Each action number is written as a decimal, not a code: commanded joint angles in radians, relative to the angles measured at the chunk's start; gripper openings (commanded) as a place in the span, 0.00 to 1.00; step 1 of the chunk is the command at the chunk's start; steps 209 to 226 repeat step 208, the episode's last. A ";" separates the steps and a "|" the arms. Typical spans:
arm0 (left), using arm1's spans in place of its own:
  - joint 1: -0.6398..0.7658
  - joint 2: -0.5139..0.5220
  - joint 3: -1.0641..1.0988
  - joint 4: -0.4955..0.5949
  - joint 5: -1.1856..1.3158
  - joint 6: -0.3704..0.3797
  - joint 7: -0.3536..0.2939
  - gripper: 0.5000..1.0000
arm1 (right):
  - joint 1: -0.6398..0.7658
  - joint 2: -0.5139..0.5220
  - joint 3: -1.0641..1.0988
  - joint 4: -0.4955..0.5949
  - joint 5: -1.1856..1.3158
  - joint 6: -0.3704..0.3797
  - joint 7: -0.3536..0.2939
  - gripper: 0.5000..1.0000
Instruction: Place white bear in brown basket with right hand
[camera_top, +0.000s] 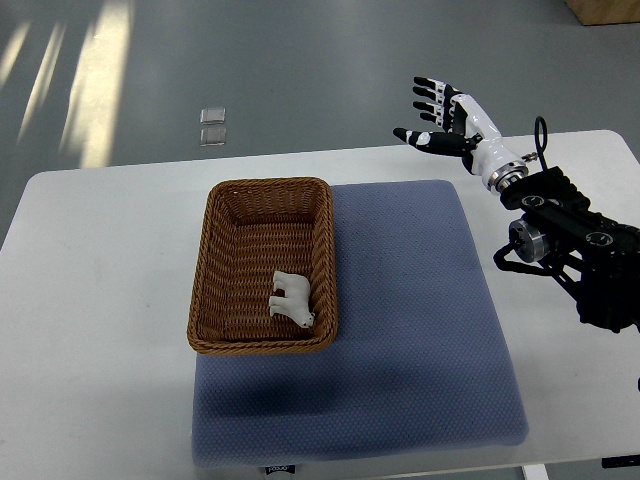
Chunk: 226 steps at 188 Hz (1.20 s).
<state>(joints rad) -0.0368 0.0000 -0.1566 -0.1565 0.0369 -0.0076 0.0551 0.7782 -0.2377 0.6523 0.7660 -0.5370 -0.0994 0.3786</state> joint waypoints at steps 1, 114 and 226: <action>0.000 0.000 -0.001 0.000 0.000 0.000 -0.001 1.00 | -0.045 -0.002 0.066 0.001 0.126 0.006 -0.029 0.71; 0.002 0.000 -0.005 0.002 0.000 0.000 -0.003 1.00 | -0.111 0.001 0.096 0.001 0.310 0.081 -0.017 0.85; -0.002 0.000 0.000 0.000 0.000 -0.002 -0.003 1.00 | -0.112 0.003 0.098 0.001 0.310 0.076 -0.014 0.85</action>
